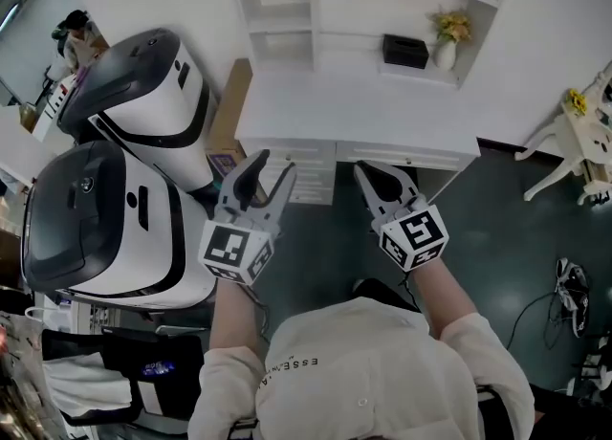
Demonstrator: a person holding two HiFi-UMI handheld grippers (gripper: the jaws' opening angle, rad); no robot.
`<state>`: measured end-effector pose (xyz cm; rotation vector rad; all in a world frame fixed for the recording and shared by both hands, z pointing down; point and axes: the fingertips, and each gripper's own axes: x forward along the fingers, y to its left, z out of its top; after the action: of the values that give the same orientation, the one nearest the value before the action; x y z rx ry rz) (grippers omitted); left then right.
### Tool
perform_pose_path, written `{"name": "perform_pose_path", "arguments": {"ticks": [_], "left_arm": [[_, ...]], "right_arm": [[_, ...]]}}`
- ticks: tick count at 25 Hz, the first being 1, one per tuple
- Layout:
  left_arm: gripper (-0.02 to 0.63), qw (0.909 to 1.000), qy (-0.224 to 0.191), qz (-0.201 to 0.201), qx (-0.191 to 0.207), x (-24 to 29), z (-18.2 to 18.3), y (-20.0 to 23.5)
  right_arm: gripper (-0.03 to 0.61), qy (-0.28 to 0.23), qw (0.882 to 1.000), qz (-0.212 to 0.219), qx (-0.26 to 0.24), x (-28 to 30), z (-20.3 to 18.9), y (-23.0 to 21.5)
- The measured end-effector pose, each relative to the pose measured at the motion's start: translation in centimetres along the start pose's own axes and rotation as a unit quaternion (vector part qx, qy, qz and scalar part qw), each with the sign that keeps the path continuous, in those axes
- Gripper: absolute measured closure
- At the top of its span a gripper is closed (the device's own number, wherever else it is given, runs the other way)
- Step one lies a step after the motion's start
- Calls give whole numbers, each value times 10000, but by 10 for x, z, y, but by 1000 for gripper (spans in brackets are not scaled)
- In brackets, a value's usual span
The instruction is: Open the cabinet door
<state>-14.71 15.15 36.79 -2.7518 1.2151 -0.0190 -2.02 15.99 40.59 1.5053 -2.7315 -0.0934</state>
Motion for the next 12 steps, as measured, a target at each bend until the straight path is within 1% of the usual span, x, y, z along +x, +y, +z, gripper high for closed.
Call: {"name": "perform_pose_path", "arguments": {"ticks": [6, 9, 12], "left_arm": [[443, 9999, 91, 92, 35, 41, -18, 24], [443, 9995, 201, 229, 128, 76, -26, 40], [443, 9987, 230, 423, 138, 119, -28, 62]], "right_arm": [[565, -32, 9999, 166, -17, 43, -13, -35], [565, -72, 9995, 307, -1, 74, -17, -65], [565, -81, 9988, 488, -18, 112, -18, -102]]}}
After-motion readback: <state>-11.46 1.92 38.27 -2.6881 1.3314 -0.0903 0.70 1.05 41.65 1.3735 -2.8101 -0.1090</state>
